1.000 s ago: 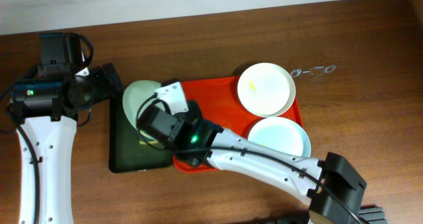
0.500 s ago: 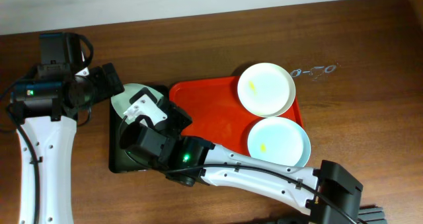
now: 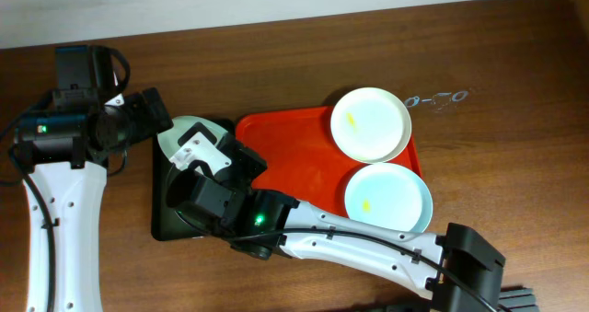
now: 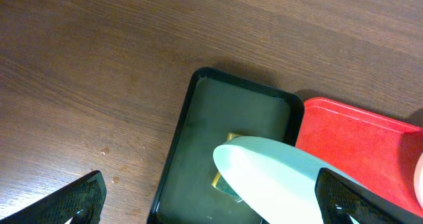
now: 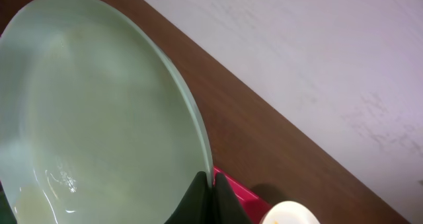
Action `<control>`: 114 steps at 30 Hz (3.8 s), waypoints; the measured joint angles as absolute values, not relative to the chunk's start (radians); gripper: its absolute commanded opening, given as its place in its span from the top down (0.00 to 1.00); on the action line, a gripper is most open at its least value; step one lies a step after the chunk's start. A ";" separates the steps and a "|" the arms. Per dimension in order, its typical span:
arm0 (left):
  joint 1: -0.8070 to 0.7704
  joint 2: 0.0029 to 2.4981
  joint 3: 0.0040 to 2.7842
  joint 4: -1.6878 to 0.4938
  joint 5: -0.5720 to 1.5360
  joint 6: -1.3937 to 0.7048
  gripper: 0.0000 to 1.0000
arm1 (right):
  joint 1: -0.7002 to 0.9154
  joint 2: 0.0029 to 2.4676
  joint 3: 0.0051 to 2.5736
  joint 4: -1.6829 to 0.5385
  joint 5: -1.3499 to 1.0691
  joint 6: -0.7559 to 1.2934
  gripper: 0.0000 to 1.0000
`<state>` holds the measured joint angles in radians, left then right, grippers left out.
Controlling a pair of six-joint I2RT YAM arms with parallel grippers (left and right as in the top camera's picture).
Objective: Clean dirty plates on tray and stack at the side
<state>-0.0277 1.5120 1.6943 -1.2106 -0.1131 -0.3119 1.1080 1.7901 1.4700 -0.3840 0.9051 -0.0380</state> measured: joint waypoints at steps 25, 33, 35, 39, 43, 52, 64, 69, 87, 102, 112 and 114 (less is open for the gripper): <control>-0.028 1.512 1.694 -1.211 -0.113 -0.312 0.01 | 0.852 1.790 1.472 -0.531 0.401 0.443 0.96; -0.028 1.512 1.694 -1.211 -0.113 -0.312 0.01 | 0.547 1.629 1.473 -0.690 0.142 0.475 0.96; -0.028 1.512 1.694 -1.211 -0.113 -0.312 0.01 | 0.453 1.588 1.475 -0.733 0.134 0.475 0.96; -0.028 1.512 1.694 -1.211 -0.113 -0.312 0.01 | 0.271 1.579 1.476 -0.826 0.117 0.476 0.96; -0.028 1.512 1.694 -1.211 -0.113 -0.312 0.01 | 0.076 1.579 1.476 -0.864 0.033 0.476 0.96; -0.028 1.512 1.694 -1.211 -0.113 -0.312 0.01 | -0.242 1.579 1.476 -0.903 -0.035 0.471 0.96; -0.028 1.512 1.694 -1.211 -0.113 -0.312 0.01 | -0.470 1.818 1.474 -0.965 0.127 0.385 0.96; -0.028 1.512 1.694 -1.211 -0.113 -0.312 0.01 | -0.470 1.926 1.474 -0.992 0.134 0.381 0.96; -0.028 1.512 1.694 -1.211 -0.113 -0.312 0.01 | -0.252 1.968 1.657 -1.090 -0.134 -0.062 0.55; -0.028 1.512 1.694 -1.211 -0.113 -0.312 0.01 | -0.089 1.968 1.393 -0.677 -0.083 -0.223 0.68; -0.028 1.512 1.694 -1.211 -0.113 -0.312 0.01 | -0.089 1.968 1.388 -0.670 -0.041 -0.224 0.73; -0.028 1.512 1.694 -1.211 -0.113 -0.312 0.01 | -0.089 1.968 1.388 -0.668 -0.041 -0.225 0.79</control>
